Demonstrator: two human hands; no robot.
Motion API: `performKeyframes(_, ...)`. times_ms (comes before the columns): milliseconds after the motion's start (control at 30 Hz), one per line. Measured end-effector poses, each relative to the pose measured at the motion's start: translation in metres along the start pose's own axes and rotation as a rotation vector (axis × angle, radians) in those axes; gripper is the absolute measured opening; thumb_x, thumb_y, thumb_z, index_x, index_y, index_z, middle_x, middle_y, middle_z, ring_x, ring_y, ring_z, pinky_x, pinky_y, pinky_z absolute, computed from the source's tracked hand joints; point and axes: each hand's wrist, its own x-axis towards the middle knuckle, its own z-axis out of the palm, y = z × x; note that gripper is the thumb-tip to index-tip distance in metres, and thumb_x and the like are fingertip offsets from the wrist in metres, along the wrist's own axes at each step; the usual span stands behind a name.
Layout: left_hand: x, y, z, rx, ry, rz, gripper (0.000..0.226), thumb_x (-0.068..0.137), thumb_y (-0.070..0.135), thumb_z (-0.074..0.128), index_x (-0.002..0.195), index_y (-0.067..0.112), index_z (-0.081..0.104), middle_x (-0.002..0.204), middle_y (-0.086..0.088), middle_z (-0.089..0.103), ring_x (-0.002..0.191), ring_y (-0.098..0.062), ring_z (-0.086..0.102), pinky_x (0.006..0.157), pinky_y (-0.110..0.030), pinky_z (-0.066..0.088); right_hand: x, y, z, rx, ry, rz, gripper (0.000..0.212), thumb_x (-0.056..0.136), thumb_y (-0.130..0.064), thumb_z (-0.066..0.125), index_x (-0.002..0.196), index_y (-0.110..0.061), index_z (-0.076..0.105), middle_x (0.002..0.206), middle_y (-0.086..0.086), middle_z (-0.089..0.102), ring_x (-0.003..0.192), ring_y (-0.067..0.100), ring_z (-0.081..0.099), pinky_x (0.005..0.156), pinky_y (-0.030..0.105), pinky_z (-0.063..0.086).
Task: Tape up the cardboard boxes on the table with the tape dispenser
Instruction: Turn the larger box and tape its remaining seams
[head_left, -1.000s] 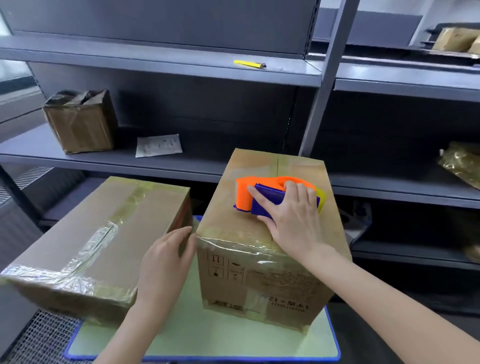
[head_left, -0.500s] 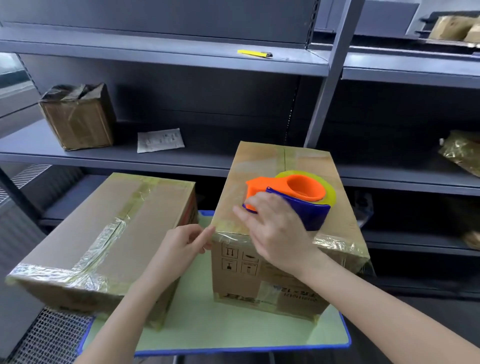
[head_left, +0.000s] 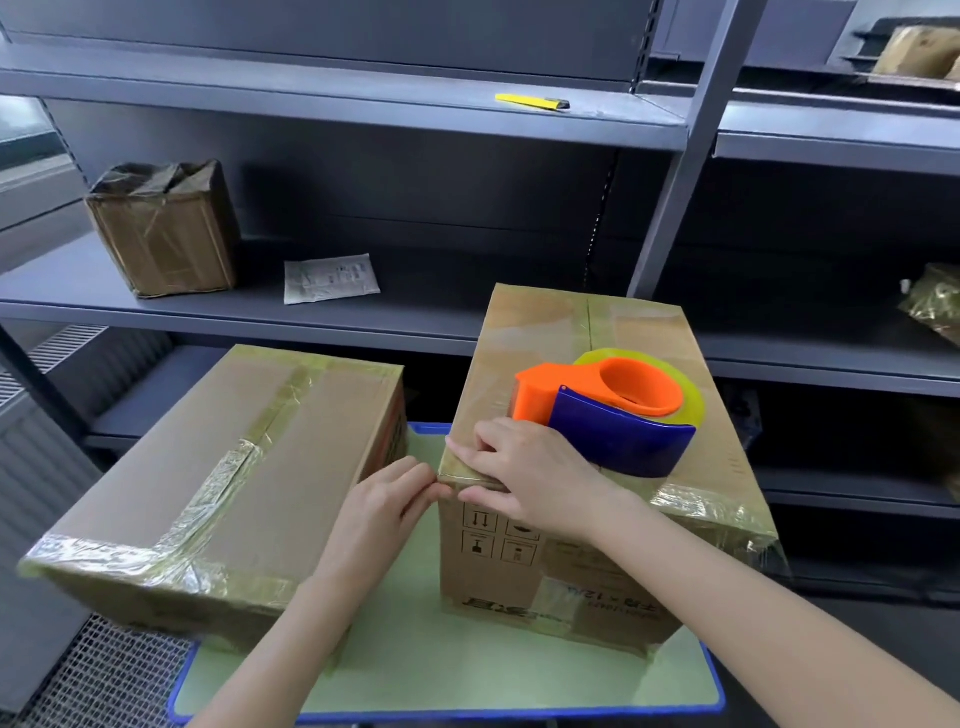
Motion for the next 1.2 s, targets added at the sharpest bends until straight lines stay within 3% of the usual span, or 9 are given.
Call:
performKeyframes(133,-0.004,-0.005,0.013,-0.002,0.096,0.064,0.033,0.101,0.036,0.037,0.074,0.017,0.038,0.063,-0.002,0.043,0.056,-0.012,0.035,0.048,-0.027,0.033,0.0,0.0,0.007,-0.013,0.138,-0.047,0.047,0.079,-0.03,0.075,0.117,-0.004,0.065,0.083,0.002,0.06,0.069,0.018,0.055,0.05,0.026,0.042)
performKeyframes(400,-0.008,-0.006,0.013,-0.012,0.016,0.059,0.027,0.102,0.031,0.031,0.079,0.016,0.036,0.071,-0.004,0.045,0.058,-0.018,0.039,0.051,-0.033,0.038,-0.001,0.001,0.01,-0.08,0.194,-0.086,0.048,0.077,-0.031,0.076,0.114,-0.003,0.066,0.084,0.002,0.063,0.069,0.017,0.057,0.049,0.025,0.045)
performKeyframes(500,-0.012,-0.002,0.008,-0.032,-0.078,0.013,0.02,0.098,0.033,0.036,0.084,0.018,0.038,0.08,0.007,0.043,0.06,-0.012,0.039,0.054,-0.028,0.039,-0.004,0.003,0.005,-0.062,0.121,-0.075,0.051,0.089,-0.032,0.063,0.13,-0.003,0.055,0.092,0.006,0.058,0.079,0.019,0.053,0.059,0.031,0.049)
performKeyframes(600,-0.015,-0.002,0.002,0.059,-0.075,0.005,0.031,0.095,0.051,0.038,0.086,0.022,0.043,0.08,0.015,0.042,0.059,-0.005,0.039,0.055,-0.019,0.035,-0.017,0.007,-0.001,0.003,0.045,-0.043,0.055,0.095,-0.031,0.052,0.143,-0.008,0.038,0.1,0.006,0.05,0.085,0.017,0.045,0.067,0.031,0.045)
performKeyframes(700,-0.009,0.004,-0.002,0.017,0.027,-0.098,0.051,0.091,0.064,0.034,0.083,0.016,0.05,0.077,0.012,0.046,0.063,-0.009,0.043,0.058,-0.018,0.036,-0.034,0.011,-0.003,-0.07,0.121,-0.046,0.049,0.085,-0.027,0.069,0.129,-0.01,0.057,0.086,0.005,0.055,0.071,0.016,0.053,0.054,0.028,0.047)
performKeyframes(867,0.003,0.006,0.003,-0.005,0.044,-0.071,0.032,0.089,0.041,0.047,0.077,0.012,0.049,0.078,0.009,0.044,0.064,-0.009,0.038,0.056,-0.017,0.033,-0.037,0.015,0.007,-0.065,0.23,-0.073,0.043,0.076,-0.018,0.078,0.116,-0.013,0.067,0.075,0.001,0.059,0.062,0.016,0.054,0.046,0.029,0.048)
performKeyframes(933,0.0,0.011,0.006,0.046,0.09,-0.04,0.028,0.09,0.034,0.048,0.079,0.008,0.049,0.082,0.005,0.045,0.068,-0.007,0.038,0.061,-0.017,0.034,-0.035,0.014,0.008,-0.076,0.256,-0.077,0.042,0.074,-0.016,0.079,0.114,-0.012,0.068,0.073,0.0,0.058,0.061,0.017,0.053,0.045,0.029,0.046)
performKeyframes(1033,-0.005,0.025,0.011,0.185,0.191,0.029,0.019,0.087,0.027,0.052,0.095,0.01,0.049,0.094,-0.008,0.054,0.088,-0.018,0.048,0.081,-0.024,0.038,-0.038,0.014,0.007,-0.11,0.269,-0.083,0.044,0.073,-0.016,0.08,0.115,-0.01,0.067,0.076,0.003,0.06,0.064,0.018,0.056,0.047,0.029,0.046)
performKeyframes(1200,0.008,0.052,0.028,0.272,0.108,0.259,0.032,0.091,0.031,0.055,0.112,0.01,0.068,0.111,-0.004,0.066,0.108,-0.019,0.055,0.095,-0.036,0.042,-0.067,0.023,0.0,-0.257,0.284,-0.022,0.047,0.069,-0.03,0.082,0.109,-0.008,0.07,0.072,0.004,0.06,0.056,0.016,0.055,0.04,0.023,0.039)
